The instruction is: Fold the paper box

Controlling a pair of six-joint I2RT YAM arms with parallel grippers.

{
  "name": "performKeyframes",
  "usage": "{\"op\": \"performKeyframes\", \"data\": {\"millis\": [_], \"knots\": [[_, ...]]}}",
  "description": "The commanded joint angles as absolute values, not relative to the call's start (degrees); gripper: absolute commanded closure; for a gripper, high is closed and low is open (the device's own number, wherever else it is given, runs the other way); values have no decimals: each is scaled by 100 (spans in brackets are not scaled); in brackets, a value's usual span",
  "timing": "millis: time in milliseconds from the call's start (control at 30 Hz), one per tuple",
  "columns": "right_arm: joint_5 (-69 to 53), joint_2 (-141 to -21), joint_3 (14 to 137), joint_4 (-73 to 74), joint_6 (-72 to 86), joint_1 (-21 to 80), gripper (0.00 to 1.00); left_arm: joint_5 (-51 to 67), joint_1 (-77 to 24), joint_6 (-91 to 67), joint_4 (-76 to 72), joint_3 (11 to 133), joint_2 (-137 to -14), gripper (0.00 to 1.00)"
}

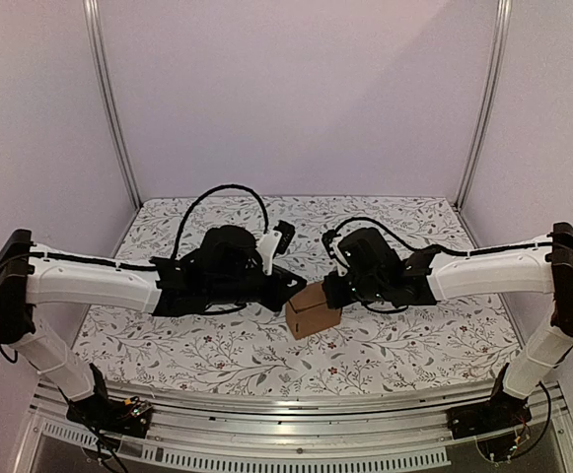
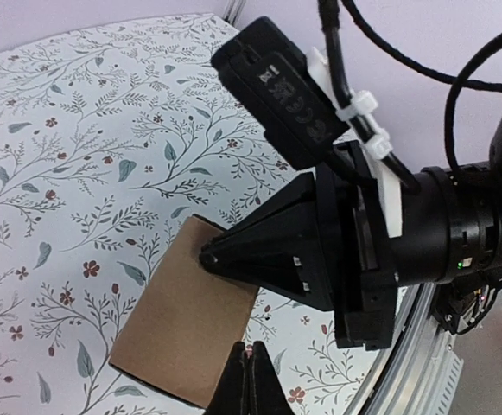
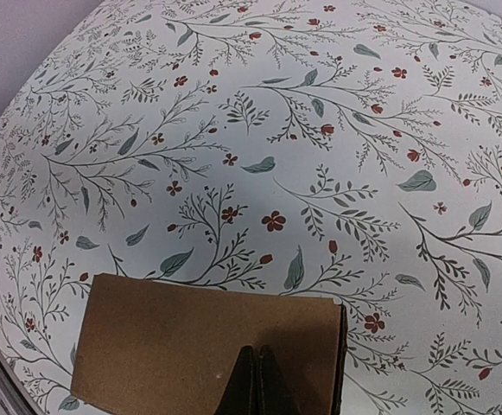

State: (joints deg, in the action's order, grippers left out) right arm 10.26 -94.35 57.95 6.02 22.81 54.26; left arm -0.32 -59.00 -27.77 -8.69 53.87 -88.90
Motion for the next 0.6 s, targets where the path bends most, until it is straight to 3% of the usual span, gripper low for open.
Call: {"op": "performKeyframes", "data": {"millis": [0, 300, 567], "knots": [[880, -9349, 5589, 888, 2401, 5420, 100, -413, -5717, -2679, -598, 5479, -9278, 100], [872, -9264, 5623, 902, 2379, 5421, 100, -314, -5687, -3181, -794, 4950, -9954, 100], [888, -9322, 5731, 931, 2364, 5422, 100, -247, -5695, -3164, -769, 4733, -9631, 100]]}}
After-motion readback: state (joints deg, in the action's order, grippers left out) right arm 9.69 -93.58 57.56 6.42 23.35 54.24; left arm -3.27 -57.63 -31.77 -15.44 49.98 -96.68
